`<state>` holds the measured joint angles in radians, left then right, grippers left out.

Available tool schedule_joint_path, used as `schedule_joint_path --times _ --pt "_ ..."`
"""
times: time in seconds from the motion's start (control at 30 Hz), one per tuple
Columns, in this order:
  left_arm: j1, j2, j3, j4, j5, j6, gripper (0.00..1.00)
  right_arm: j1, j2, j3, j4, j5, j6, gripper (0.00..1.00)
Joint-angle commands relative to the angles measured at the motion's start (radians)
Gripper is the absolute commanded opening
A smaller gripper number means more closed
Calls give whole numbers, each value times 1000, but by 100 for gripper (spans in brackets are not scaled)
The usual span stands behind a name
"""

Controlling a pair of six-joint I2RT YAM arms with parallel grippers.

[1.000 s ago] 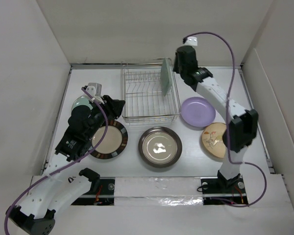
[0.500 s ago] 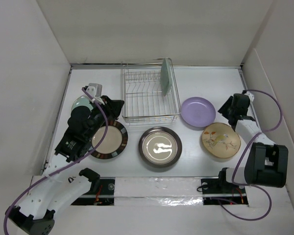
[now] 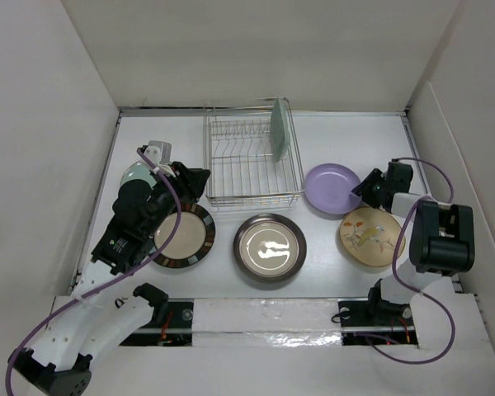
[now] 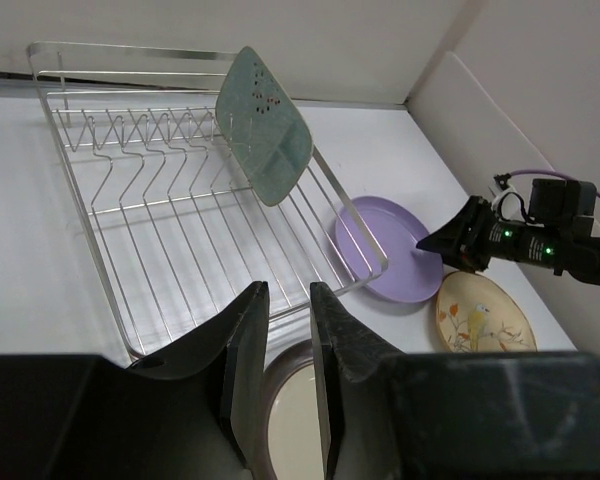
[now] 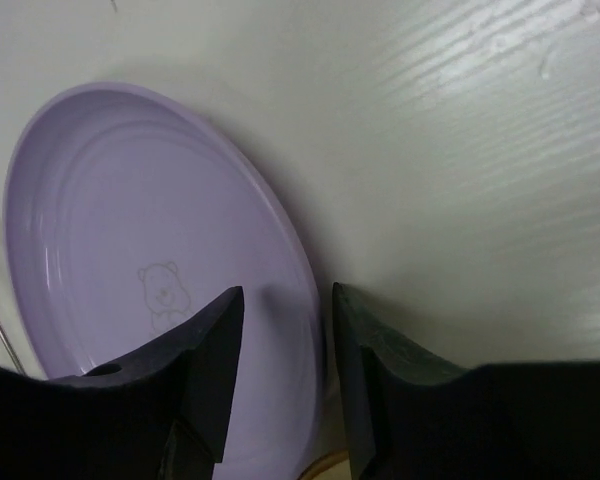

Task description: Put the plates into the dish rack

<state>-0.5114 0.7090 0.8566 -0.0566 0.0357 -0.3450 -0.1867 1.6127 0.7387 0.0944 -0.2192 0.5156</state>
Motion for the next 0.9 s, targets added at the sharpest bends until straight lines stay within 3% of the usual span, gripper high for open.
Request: schedule_joint_path --times 0.0,0.07,0.1,0.2,0.23,0.43,0.57,0.63,0.73,0.87 --pt "-7 -11 -7 40 -3 14 21 0 38 37 83 -54 37 43" --pt "-7 -11 -5 40 -3 14 21 0 59 37 102 -63 52 36" --pt "-7 -9 -5 38 -3 14 21 0 64 39 106 -63 57 25" --pt "-7 -13 -5 38 -5 12 21 0 49 37 122 -28 75 3" --pt "-7 -13 -5 38 -5 14 21 0 33 39 120 -13 80 0" --pt "-7 -13 -7 41 -3 12 21 52 -184 99 19 268 97 0" --pt "-7 -16 -8 46 0 14 22 205 -315 264 -138 621 6 0" --pt "-7 -17 -8 47 0 12 22 278 -335 351 -180 711 -50 0" --pt "-7 -17 -10 50 1 12 22 439 -268 603 -315 852 -178 0" --pt "-7 -23 -10 49 -2 12 22 628 -61 925 -474 1107 -375 0"
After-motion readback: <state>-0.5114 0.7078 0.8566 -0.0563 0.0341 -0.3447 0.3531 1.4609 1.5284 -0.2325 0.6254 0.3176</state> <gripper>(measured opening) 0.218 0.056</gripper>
